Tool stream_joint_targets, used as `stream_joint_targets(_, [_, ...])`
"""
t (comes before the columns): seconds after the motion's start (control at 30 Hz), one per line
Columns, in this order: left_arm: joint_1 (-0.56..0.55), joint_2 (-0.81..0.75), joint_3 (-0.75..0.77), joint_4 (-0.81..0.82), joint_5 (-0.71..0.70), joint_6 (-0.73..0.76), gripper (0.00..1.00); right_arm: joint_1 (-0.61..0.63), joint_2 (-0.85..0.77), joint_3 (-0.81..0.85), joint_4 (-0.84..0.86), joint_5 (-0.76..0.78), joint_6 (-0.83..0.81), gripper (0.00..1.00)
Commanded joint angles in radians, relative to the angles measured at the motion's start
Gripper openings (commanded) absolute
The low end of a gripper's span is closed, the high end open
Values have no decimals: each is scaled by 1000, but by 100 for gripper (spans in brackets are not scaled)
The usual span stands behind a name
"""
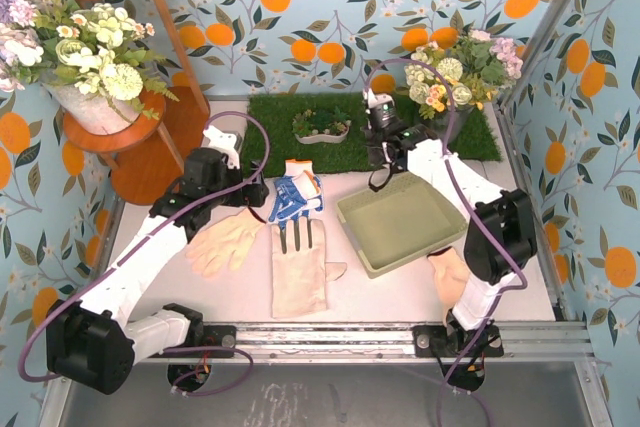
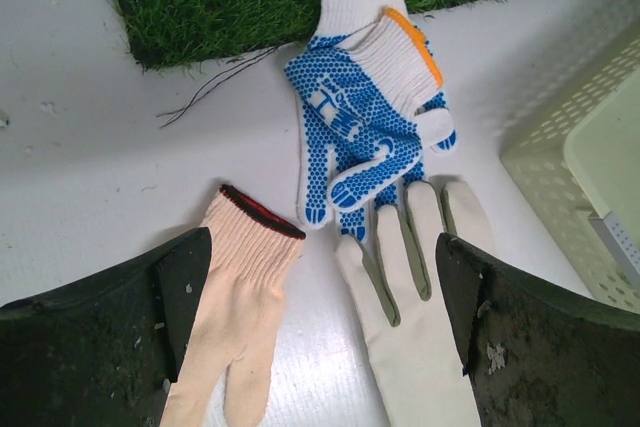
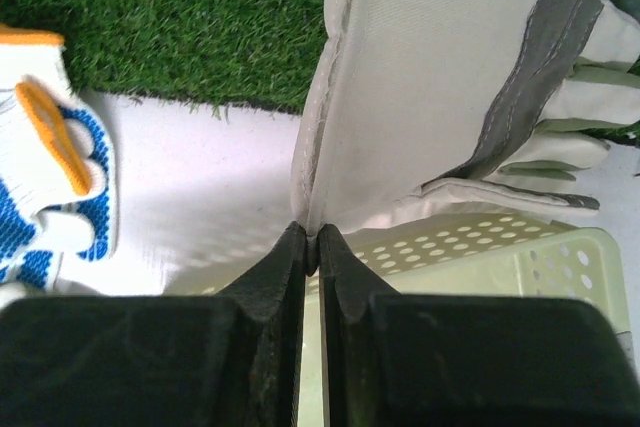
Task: Put the gloves into the storage basket
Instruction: Pick up the glove at the corner of the board.
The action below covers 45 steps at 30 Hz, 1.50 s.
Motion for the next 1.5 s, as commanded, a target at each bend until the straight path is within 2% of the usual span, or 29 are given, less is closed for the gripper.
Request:
stream_joint_targets(0.0, [5, -53, 12, 51, 58, 34, 97, 20, -105, 3, 15, -96, -2, 0])
stream_joint_targets(0.33, [5, -144, -6, 180, 178, 34, 97, 96, -251, 34, 15, -320, 13, 0])
stream_joint_targets(0.6, [4, -191, 63, 186, 326, 111, 97, 173, -364, -2, -13, -685, -114, 0])
stream_joint_targets(0.73, [4, -213, 93, 163, 455, 152, 97, 250, -444, -69, -10, -766, -147, 0])
stream_joint_targets(0.97, [5, -214, 105, 182, 730, 143, 97, 295, -517, -122, -13, -974, -163, 0])
stream_joint_targets(1.2, [4, -178, 111, 207, 1002, 117, 97, 310, -554, -129, -35, -1040, -177, 0])
stream_joint_targets(1.3, [5, -180, 108, 225, 1026, 113, 95, 310, -562, -127, -55, -1045, -185, 0])
stream_joint_targets(1.47, [5, -158, 98, 257, 1047, 95, 84, 312, -562, -127, -88, -1073, -209, 0])
